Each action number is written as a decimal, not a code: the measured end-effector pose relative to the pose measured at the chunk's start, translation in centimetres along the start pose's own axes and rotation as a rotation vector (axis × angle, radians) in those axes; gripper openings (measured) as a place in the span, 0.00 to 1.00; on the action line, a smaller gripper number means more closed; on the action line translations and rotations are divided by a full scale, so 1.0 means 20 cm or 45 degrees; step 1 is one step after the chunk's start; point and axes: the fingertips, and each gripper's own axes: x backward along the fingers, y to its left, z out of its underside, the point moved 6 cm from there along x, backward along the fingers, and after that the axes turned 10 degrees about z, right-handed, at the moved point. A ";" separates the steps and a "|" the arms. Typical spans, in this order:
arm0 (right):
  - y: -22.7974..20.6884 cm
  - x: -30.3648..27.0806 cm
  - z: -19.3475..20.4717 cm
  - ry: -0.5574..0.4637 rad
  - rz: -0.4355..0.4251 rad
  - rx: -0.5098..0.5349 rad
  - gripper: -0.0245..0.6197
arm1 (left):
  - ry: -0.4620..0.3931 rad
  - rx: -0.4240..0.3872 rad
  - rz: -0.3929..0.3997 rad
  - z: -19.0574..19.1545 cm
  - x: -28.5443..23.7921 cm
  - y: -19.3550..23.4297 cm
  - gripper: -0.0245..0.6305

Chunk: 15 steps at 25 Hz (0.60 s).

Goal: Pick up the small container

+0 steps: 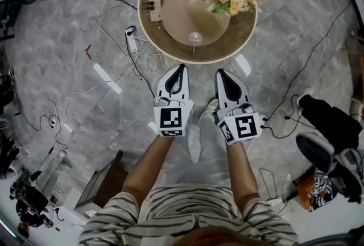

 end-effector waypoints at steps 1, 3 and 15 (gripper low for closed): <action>-0.01 -0.02 0.01 0.002 0.003 -0.001 0.05 | 0.005 0.000 -0.002 0.02 -0.02 0.01 0.04; -0.03 -0.05 0.05 0.006 0.010 -0.002 0.05 | 0.015 -0.002 -0.006 0.06 -0.07 0.03 0.04; -0.16 -0.14 0.32 0.058 0.040 -0.028 0.05 | 0.122 -0.034 0.022 0.43 -0.38 0.06 0.14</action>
